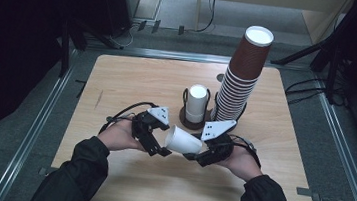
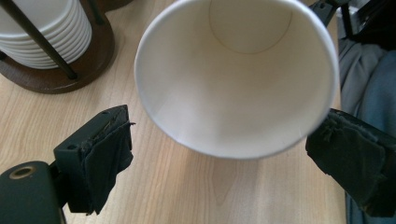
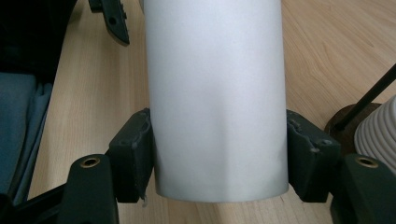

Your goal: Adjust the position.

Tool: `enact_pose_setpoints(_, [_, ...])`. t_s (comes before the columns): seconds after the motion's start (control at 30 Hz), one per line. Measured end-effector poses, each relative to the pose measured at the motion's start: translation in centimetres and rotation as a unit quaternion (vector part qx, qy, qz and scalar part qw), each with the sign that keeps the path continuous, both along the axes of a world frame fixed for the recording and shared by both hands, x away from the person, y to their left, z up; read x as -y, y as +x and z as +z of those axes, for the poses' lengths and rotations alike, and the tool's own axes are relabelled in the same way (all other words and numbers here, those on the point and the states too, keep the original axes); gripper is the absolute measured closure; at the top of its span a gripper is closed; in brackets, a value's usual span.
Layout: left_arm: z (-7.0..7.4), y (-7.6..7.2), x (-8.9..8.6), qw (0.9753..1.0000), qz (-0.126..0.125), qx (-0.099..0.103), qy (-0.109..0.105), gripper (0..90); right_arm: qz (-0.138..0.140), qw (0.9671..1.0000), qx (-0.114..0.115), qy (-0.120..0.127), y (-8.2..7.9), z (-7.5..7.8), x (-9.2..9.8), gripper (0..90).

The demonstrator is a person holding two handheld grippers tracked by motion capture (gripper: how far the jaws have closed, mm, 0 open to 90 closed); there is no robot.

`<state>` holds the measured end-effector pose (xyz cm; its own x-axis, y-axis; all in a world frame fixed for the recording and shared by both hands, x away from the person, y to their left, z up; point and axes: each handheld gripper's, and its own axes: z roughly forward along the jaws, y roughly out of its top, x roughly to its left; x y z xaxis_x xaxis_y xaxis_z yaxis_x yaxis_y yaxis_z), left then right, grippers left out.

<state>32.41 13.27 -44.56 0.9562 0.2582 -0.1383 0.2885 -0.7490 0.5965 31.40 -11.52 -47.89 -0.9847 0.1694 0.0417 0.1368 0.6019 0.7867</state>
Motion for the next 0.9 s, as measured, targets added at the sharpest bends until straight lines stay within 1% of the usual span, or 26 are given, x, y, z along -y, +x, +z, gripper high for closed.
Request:
enact_pose_setpoints(0.17, [0.04,0.01,-0.39,0.9999,0.007,-0.004,-0.015,7.1,0.0,1.0,0.0,0.007,0.06,0.07,0.2,33.7])
enact_pose_setpoints(0.23, [0.06,-0.01,-0.31,0.9997,0.005,-0.006,-0.024,7.1,0.001,0.9999,-0.001,0.011,0.01,0.1,0.22,33.6])
enact_pose_setpoints(0.27, [0.06,-0.04,-0.19,0.9994,0.008,-0.008,-0.032,7.1,0.002,0.9999,0.0,0.012,0.02,0.11,0.23,33.6])
enact_pose_setpoints(0.33, [0.05,-0.12,0.16,0.9992,0.016,-0.01,-0.035,1.4,0.008,0.9996,-0.004,0.025,0.06,0.13,0.28,33.5])
enact_pose_setpoints(0.37, [0.06,-0.16,0.23,0.9992,0.014,-0.006,-0.038,0.7,0.01,0.9993,-0.009,0.033,0.03,0.17,0.34,33.5])
enact_pose_setpoints(0.4, [0.08,-0.26,0.35,0.9988,0.015,-0.006,-0.046,0.7,0.01,0.9992,-0.011,0.037,0.01,0.21,0.35,33.5])
enact_pose_setpoints(0.43, [0.15,-0.32,0.43,0.9985,0.014,-0.008,-0.052,0.7,0.011,0.9991,-0.008,0.04,0.07,0.24,0.37,33.5])
enact_pose_setpoints(0.47, [0.23,-0.38,0.5,0.9982,0.012,-0.009,-0.057,0.8,0.011,0.999,-0.012,0.043,0.04,0.27,0.39,33.5])
enact_pose_setpoints(0.5, [0.31,-0.47,0.57,0.9978,0.016,-0.007,-0.064,0.9,0.012,0.9988,-0.014,0.045,0.03,0.29,0.43,33.5])
enact_pose_setpoints(0.53, [0.37,-0.43,0.58,0.9974,0.016,-0.008,-0.07,1.1,0.013,0.9987,-0.011,0.047,0.05,0.28,0.42,33.4])
enact_pose_setpoints(0.57, [0.44,-0.43,0.59,0.9963,0.021,-0.013,-0.082,1.1,0.015,0.9986,-0.011,0.05,0.07,0.29,0.42,33.5])
enact_pose_setpoints(0.6, [0.49,-0.39,0.54,0.9958,0.02,-0.016,-0.088,3.2,0.014,0.9984,-0.016,0.052,-0.02,0.32,0.42,33.4])
enact_pose_setpoints(0.63, [0.52,-0.41,0.53,0.9948,0.023,-0.017,-0.098,4.6,0.016,0.9982,-0.012,0.057,0.04,0.32,0.38,33.4])
enact_pose_setpoints(0.73, [0.68,-0.41,0.44,0.9923,0.028,-0.023,-0.118,7.1,0.018,0.9972,-0.019,0.071,0.05,0.39,0.36,33.4])
enact_pose_setpoints(0.8, [0.73,-0.36,0.3,0.9904,0.025,-0.03,-0.133,12.8,0.019,0.9964,-0.024,0.079,0.07,0.44,0.38,33.4])
enact_pose_setpoints(0.83, [0.77,-0.37,0.31,0.9899,0.028,-0.028,-0.136,13.6,0.02,0.9962,-0.022,0.082,0.11,0.47,0.38,33.4])
enact_pose_setpoints(0.9, [0.79,-0.38,0.29,0.9898,0.027,-0.026,-0.138,14.8,0.019,0.9959,-0.023,0.086,0.13,0.49,0.41,33.4])
